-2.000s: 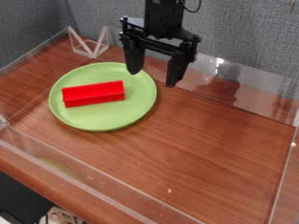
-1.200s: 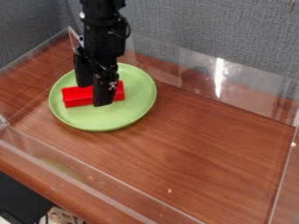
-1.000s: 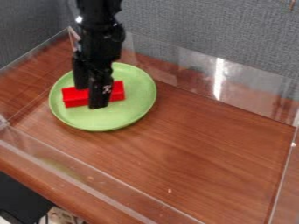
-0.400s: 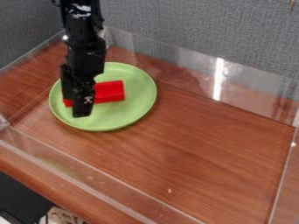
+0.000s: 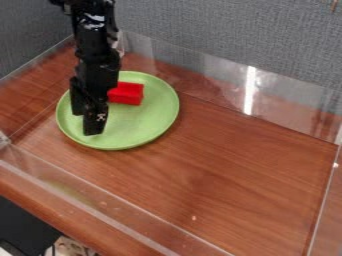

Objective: Move the red object from the green plate to the table

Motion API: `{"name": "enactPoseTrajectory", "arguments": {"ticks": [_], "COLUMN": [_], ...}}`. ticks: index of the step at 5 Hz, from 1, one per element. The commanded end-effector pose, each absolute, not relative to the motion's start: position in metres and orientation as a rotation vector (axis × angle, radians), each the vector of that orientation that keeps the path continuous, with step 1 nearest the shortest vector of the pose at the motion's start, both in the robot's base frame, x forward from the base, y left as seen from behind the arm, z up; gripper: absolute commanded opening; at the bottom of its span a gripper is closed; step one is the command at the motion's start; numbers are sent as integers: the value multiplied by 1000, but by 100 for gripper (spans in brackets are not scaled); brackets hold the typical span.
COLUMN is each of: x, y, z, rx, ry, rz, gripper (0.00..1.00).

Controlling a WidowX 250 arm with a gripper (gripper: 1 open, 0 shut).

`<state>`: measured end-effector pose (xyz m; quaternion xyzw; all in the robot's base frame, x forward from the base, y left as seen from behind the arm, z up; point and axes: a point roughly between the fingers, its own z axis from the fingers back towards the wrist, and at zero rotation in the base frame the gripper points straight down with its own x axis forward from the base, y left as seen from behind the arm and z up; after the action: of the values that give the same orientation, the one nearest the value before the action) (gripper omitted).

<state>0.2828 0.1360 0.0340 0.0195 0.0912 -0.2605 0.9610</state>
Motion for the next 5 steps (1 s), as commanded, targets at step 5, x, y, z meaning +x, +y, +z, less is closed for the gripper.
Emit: {"name": "enactPoseTrajectory", "arguments": {"ticks": [5], "x": [298], "y": [125], "z": [58], "rx": [135], "ry": [37], "rz": [-471], "gripper": [0]}}
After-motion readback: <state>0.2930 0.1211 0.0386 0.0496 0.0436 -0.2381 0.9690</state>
